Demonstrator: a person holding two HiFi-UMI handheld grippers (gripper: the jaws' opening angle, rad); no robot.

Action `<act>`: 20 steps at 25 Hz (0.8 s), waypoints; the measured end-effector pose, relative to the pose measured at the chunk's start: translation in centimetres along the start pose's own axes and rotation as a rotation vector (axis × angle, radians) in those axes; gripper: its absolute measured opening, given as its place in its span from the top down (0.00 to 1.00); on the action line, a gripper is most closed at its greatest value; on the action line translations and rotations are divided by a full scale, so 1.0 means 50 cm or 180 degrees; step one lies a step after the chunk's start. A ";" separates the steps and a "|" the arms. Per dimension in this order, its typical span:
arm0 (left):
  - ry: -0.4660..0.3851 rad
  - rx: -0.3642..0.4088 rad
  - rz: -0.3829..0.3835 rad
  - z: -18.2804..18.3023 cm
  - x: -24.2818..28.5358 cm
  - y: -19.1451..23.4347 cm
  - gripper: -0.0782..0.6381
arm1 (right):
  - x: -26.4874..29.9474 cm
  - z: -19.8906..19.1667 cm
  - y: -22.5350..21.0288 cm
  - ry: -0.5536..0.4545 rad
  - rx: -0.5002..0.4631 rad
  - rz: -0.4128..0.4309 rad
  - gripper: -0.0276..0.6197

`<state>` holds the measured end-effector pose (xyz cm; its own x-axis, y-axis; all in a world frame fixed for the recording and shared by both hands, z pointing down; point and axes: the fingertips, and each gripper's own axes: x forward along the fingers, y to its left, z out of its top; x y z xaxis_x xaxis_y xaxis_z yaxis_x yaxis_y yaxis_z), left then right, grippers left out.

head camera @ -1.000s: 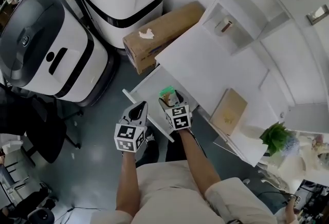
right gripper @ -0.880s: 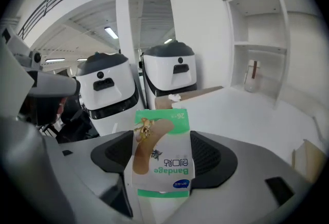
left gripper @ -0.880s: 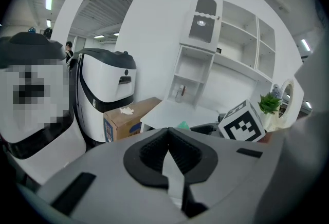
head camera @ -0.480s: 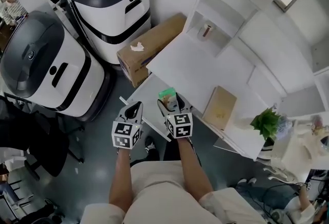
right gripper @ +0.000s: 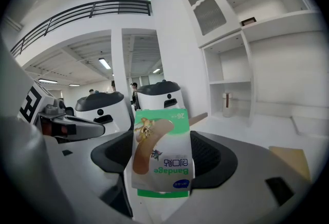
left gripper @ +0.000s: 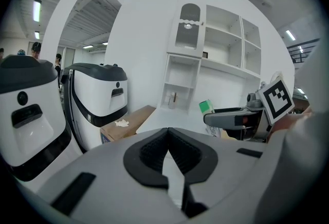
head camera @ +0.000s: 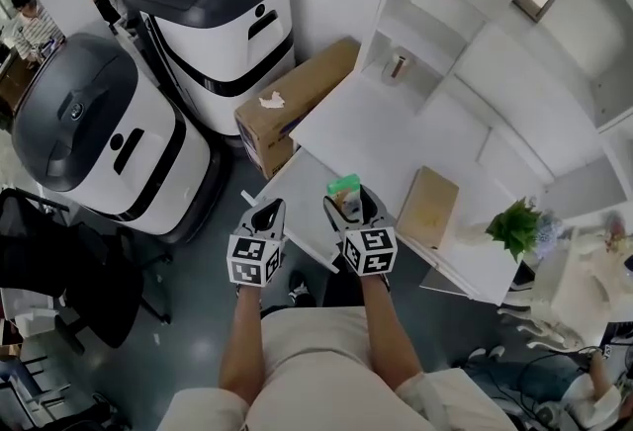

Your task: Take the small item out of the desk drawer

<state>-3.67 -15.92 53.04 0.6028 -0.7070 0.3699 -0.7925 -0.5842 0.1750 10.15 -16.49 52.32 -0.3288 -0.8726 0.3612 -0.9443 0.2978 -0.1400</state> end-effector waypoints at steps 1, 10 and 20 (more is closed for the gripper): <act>0.0004 0.0011 -0.0017 -0.002 0.000 -0.005 0.87 | -0.004 -0.004 -0.001 -0.0002 0.0017 -0.0006 0.40; 0.0017 0.0049 -0.0071 -0.006 0.005 -0.022 0.87 | -0.013 0.000 0.008 -0.0062 0.0045 0.0034 0.40; 0.0027 0.0087 -0.0088 -0.009 0.001 -0.022 0.87 | -0.011 -0.001 0.013 -0.0038 0.0029 0.0118 0.40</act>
<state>-2.81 -15.12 53.27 0.6236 -0.6870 0.3730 -0.7726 -0.6143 0.1602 9.70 -15.80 52.06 -0.3634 -0.8656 0.3446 -0.9312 0.3267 -0.1615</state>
